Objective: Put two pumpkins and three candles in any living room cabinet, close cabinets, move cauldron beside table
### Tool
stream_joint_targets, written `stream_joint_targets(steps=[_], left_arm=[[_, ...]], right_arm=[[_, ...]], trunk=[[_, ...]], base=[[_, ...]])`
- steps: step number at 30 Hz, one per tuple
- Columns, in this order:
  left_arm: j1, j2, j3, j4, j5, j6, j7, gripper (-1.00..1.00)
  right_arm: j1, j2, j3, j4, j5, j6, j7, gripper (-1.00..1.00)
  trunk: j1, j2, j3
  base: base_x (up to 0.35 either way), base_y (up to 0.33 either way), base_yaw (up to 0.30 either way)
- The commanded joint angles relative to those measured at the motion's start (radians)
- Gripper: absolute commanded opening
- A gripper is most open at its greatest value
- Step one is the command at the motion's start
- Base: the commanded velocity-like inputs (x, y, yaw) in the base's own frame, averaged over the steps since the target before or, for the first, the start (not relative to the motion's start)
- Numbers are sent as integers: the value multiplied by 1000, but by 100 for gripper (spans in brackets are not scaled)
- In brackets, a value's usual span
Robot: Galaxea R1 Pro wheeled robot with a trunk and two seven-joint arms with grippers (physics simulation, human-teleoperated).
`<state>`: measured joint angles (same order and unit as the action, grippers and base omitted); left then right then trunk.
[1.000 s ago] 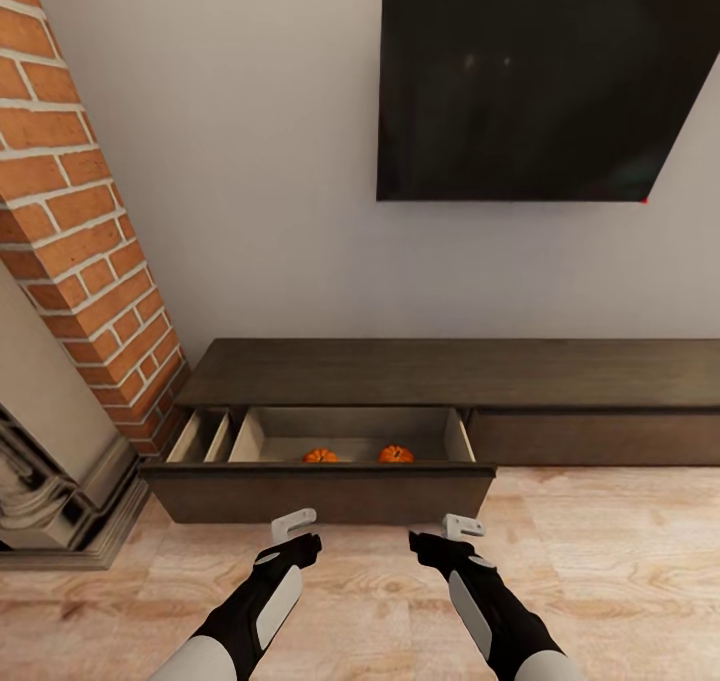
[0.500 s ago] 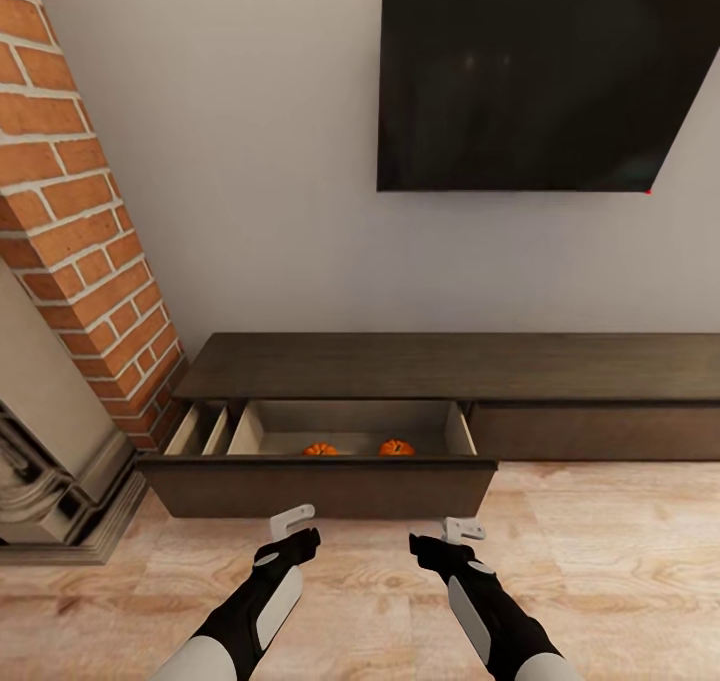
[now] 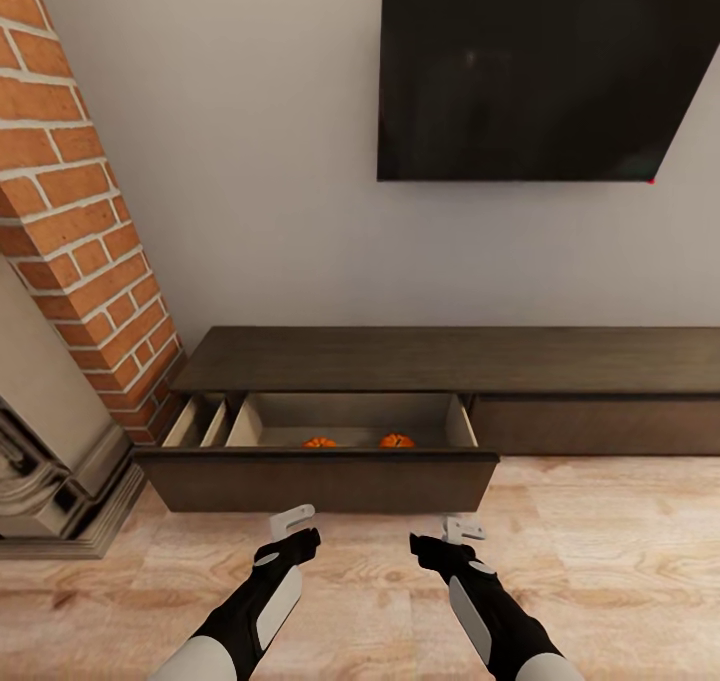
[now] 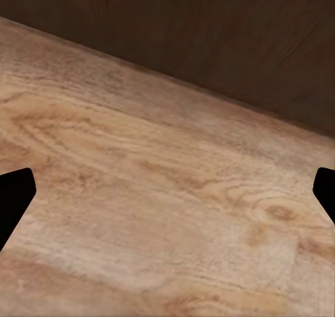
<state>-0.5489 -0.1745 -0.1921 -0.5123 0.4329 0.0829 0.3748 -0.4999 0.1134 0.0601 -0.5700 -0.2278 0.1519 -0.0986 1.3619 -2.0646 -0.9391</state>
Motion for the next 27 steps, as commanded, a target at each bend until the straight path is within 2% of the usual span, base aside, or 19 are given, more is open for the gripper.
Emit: stream_joint_targets(steps=[1, 17, 24, 27], left_arm=[[0, 0, -3, -2, 2, 5, 7, 100], [0, 0, -1, -7, 4, 10, 7, 100], [0, 0, -1, -12, 4, 14, 8, 100], [0, 0, -1, -12, 5, 15, 8, 100]], right_arm=[[0, -1, 6, -2, -10, 5, -9, 100], [0, 6, 7, -2, -9, 5, -5, 100], [0, 0, 7, -2, -10, 4, -4, 100], [0, -1, 7, -2, -10, -20, -4, 100]], trunk=[[4, -8, -4], [65, -120, -54], [92, -169, -76], [103, -190, -86]], base=[[0, 0, 0], [0, 0, 0], [0, 0, 0], [0, 0, 0]])
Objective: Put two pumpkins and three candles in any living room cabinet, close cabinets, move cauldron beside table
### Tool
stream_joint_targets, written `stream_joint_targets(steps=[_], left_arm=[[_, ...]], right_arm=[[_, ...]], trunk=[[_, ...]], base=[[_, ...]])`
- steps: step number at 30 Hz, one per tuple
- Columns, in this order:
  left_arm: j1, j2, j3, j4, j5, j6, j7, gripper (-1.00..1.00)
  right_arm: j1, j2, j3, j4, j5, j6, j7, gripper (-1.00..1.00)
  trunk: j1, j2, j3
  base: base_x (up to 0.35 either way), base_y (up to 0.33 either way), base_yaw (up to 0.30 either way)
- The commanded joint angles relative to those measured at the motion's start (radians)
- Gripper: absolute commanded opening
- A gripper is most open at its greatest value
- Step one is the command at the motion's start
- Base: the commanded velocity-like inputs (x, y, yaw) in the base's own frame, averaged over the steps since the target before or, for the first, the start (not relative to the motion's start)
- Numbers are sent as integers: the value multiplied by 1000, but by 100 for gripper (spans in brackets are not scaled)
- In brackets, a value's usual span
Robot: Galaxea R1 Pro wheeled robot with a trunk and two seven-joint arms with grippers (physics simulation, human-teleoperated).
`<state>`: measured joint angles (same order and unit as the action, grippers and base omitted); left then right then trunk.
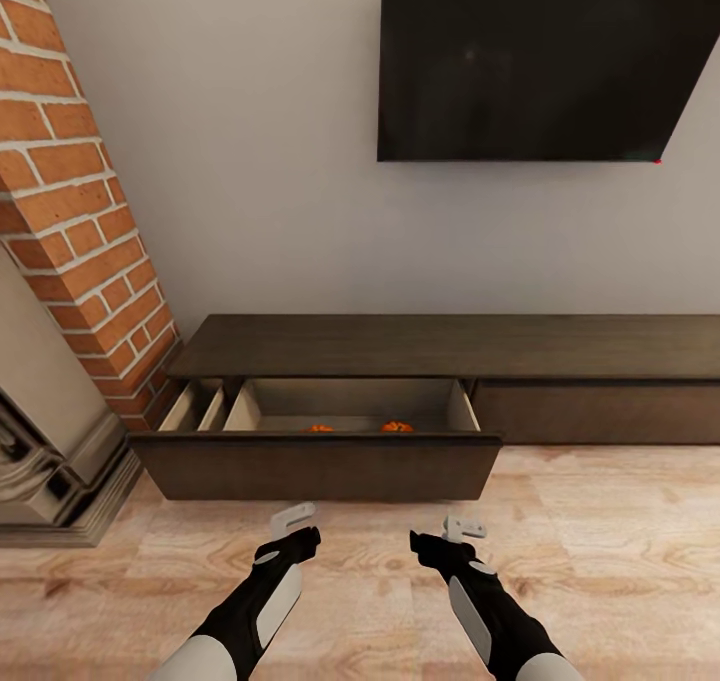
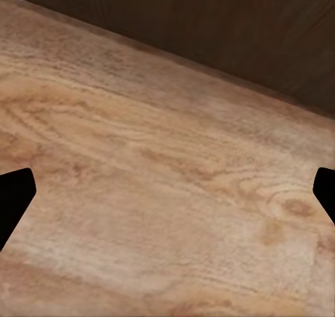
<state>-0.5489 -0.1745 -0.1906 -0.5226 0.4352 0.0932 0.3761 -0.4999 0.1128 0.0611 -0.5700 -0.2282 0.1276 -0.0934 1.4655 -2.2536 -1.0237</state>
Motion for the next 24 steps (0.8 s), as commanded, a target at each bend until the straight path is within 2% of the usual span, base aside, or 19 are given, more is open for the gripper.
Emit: stream_joint_targets(steps=[1, 9, 14, 21, 24], left_arm=[[0, 0, -3, -2, 3, 5, 7, 100], [0, 0, -4, -2, 2, -4, 5, 100], [0, 0, -5, -1, 1, -17, 5, 100], [0, 0, -11, -1, 0, -86, 4, 100], [5, 0, -23, 0, 0, -169, 3, 100]], right_arm=[[0, -1, 6, -2, -10, -9, -9, 100], [0, -1, 6, -1, -11, -45, -9, 100], [0, 0, 6, 16, -10, -111, -9, 100], [0, 6, 7, 41, -10, -199, -9, 100], [0, 8, 7, 56, -10, -231, -9, 100]], trunk=[[4, -8, -4], [34, -64, -29], [54, -99, -45], [80, -148, -67], [92, -169, -76]], base=[[0, 0, 0], [0, 0, 0], [0, 0, 0], [0, 0, 0], [0, 0, 0]])
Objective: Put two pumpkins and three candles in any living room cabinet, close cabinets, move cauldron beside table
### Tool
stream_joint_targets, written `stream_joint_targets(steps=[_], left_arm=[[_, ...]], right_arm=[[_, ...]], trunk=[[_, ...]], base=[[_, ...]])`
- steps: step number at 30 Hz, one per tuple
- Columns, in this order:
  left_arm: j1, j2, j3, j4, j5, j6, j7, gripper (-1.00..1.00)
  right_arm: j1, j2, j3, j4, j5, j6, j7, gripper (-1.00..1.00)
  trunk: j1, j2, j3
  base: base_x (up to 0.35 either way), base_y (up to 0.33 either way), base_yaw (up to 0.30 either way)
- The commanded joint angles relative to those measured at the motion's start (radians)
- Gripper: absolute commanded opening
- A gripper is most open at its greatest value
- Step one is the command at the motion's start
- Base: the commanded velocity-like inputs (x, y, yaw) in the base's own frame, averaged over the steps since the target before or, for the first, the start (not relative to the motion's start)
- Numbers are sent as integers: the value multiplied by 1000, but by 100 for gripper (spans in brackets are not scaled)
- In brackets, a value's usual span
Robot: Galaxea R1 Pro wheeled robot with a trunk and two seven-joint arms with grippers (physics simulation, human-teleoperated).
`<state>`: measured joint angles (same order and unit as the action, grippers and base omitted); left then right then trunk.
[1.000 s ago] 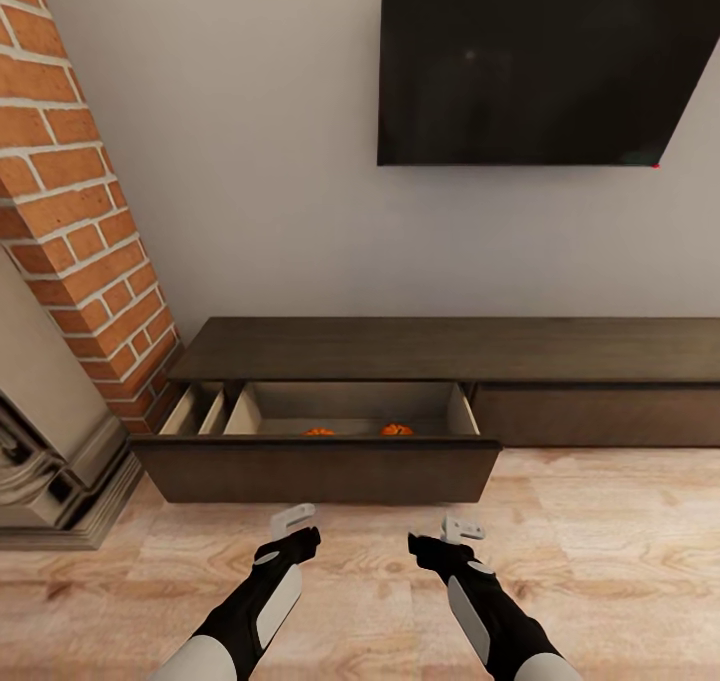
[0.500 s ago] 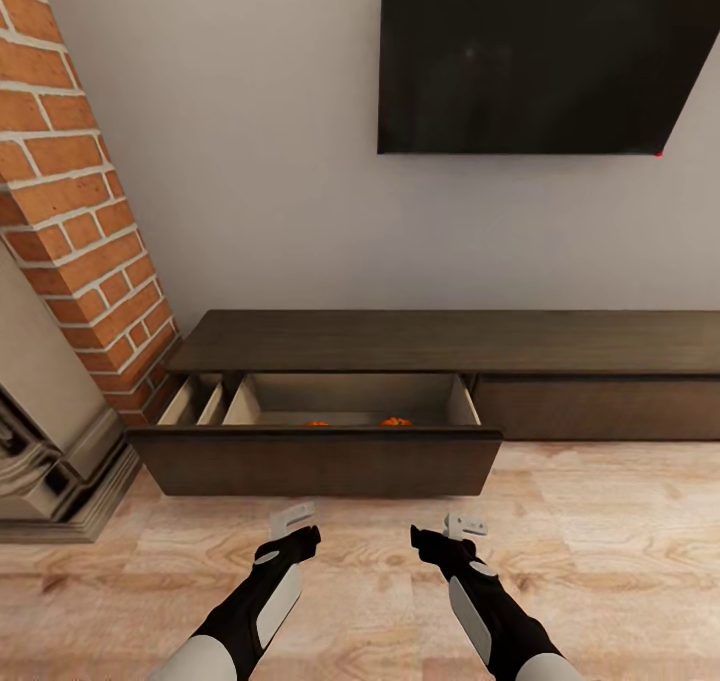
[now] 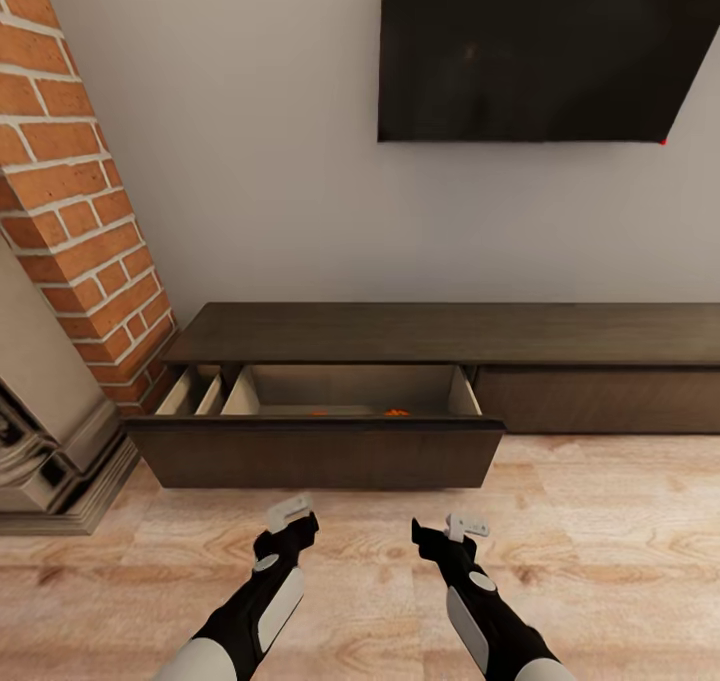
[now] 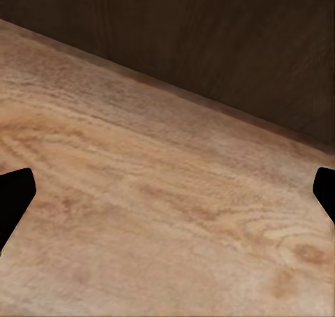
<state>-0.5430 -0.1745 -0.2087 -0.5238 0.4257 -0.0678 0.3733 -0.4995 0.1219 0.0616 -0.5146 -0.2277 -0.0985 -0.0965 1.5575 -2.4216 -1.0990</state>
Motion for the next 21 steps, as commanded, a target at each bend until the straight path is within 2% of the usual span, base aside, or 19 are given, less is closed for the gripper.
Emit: stream_joint_targets(steps=[1, 4, 10, 14, 21], left_arm=[[2, 0, -15, 1, 10, -57, 3, 100], [4, 0, -46, 2, 8, -108, -1, 100], [5, 1, -136, 7, 8, -117, 1, 100], [5, 1, -152, 8, 9, -115, 3, 100], [5, 3, -154, 10, 10, -115, 3, 100]], right_arm=[[-1, 0, 7, 6, -10, -11, -6, 100], [-1, -2, 6, 11, -10, -17, -6, 100], [-1, -1, 6, 13, -10, -21, -7, 100], [-1, 1, 6, 13, -10, -27, -8, 100], [-1, 1, 6, 54, -10, -97, -8, 100]], trunk=[[0, -1, -1], [0, -1, -1], [0, -1, -1], [0, -1, -1], [0, -1, -1]], base=[[0, 0, 0], [0, 0, 0], [111, 0, 0], [322, 0, 0], [339, 0, 0]])
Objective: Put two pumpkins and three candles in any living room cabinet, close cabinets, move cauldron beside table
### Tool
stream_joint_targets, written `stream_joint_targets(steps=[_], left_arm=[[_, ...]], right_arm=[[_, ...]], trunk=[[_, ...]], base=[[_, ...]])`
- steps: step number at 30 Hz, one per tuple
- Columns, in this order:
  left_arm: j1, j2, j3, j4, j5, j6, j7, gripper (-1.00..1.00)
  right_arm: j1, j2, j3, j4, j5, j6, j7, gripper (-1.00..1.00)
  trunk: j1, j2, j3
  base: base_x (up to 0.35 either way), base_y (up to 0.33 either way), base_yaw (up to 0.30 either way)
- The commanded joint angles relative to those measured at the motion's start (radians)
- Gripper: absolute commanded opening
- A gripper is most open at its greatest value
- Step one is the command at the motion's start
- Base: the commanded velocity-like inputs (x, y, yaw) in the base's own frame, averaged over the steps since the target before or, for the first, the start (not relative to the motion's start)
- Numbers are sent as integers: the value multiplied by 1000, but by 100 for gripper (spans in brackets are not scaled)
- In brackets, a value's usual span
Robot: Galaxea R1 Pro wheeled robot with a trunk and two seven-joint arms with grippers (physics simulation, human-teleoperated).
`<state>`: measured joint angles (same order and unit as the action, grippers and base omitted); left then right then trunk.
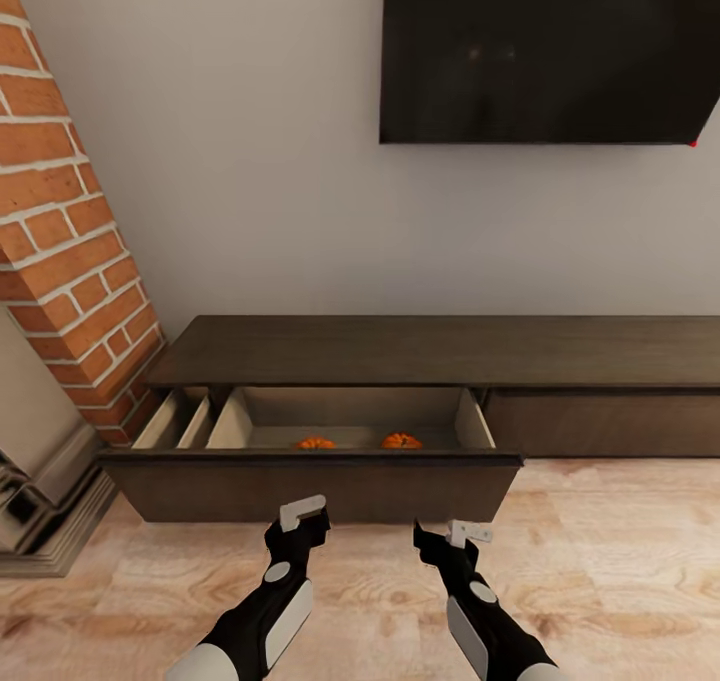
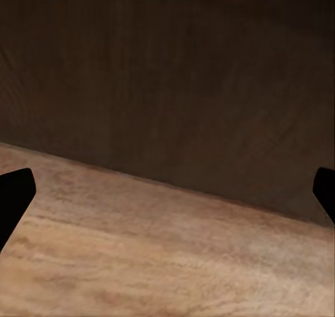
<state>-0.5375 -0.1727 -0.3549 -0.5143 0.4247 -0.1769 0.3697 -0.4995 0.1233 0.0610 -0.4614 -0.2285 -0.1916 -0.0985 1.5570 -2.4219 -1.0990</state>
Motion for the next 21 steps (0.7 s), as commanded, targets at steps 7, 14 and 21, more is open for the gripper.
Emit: stream_joint_targets(steps=[7, 14, 21], left_arm=[[-1, 2, -9, 2, 8, -12, 1, 100], [0, 2, -9, 2, 8, -10, 1, 100], [0, 2, -9, 2, 8, -8, 0, 100]], right_arm=[[-1, -3, 7, 6, -9, -10, -6, 100], [-1, -4, 7, 6, -9, -11, -6, 100], [-1, -1, 7, 6, -9, -11, -6, 100]], trunk=[[0, 0, -1], [8, -14, -7], [35, -63, -29]], base=[[127, 0, 0], [5, 0, 0], [0, 0, 0]])
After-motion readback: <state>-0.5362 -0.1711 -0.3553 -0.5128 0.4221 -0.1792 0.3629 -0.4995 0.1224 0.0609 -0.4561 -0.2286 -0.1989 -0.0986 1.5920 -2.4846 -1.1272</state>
